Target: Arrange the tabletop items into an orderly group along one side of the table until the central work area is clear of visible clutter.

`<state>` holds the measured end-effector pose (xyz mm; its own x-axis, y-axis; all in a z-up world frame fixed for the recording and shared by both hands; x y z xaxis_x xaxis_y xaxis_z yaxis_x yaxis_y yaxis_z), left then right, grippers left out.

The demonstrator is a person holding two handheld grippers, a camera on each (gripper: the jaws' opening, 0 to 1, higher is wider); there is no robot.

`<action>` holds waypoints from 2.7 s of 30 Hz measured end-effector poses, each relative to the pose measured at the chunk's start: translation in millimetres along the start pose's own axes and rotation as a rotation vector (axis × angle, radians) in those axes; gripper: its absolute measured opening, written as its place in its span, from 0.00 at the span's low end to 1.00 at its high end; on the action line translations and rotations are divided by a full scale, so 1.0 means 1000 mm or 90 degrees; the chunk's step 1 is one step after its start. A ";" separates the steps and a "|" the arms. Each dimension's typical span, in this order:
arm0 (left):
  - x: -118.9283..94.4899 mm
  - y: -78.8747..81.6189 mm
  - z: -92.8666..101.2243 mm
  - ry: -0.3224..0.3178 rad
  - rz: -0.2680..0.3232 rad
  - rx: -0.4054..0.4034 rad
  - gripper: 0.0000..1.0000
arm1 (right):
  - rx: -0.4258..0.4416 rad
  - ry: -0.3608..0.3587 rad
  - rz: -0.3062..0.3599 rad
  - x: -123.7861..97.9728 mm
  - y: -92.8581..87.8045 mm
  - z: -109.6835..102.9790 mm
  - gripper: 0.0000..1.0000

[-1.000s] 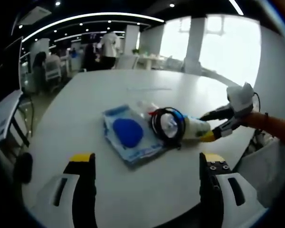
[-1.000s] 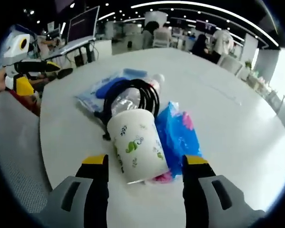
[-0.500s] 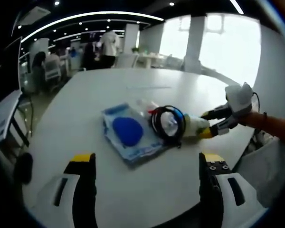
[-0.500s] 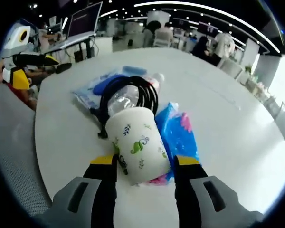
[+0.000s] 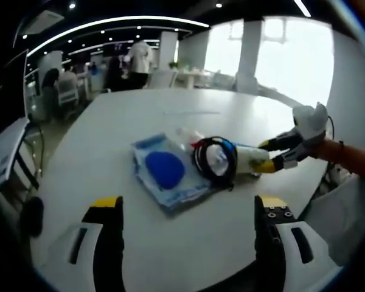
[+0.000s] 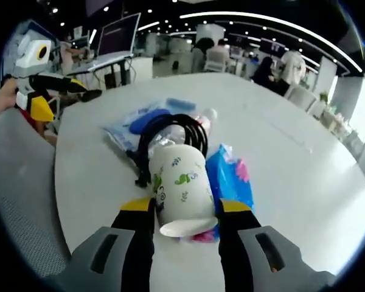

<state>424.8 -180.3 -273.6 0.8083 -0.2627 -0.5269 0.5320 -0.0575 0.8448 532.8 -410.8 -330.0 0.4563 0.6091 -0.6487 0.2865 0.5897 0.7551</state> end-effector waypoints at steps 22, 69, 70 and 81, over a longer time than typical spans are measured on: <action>-0.002 0.010 0.003 -0.016 0.049 -0.025 0.85 | 0.018 0.011 0.064 -0.027 0.023 -0.002 0.38; 0.006 0.060 0.060 -0.252 0.169 -0.219 0.78 | 0.040 0.093 0.312 -0.062 0.111 -0.061 0.38; 0.006 0.061 0.062 -0.264 0.173 -0.232 0.77 | 0.041 0.096 0.316 -0.062 0.112 -0.062 0.38; 0.007 0.063 0.063 -0.277 0.192 -0.285 0.73 | 0.020 0.133 0.318 -0.058 0.114 -0.078 0.38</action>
<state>447.9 -246.6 -218.0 0.8121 -0.5730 -0.1105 0.4288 0.4575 0.7790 473.5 -337.5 -213.5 0.3668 0.9056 -0.2131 0.1044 0.1875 0.9767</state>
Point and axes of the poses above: the point that each gripper's makers call its tool centre point, and the gripper's own axes: x roughly forward along the fingers, z roughly to its right, y roughly out of its top, the point moved 4 cm from there along -x, roughly backward along the fingers, and after that the axes turned 1 degree about x, right-handed, at the moved point
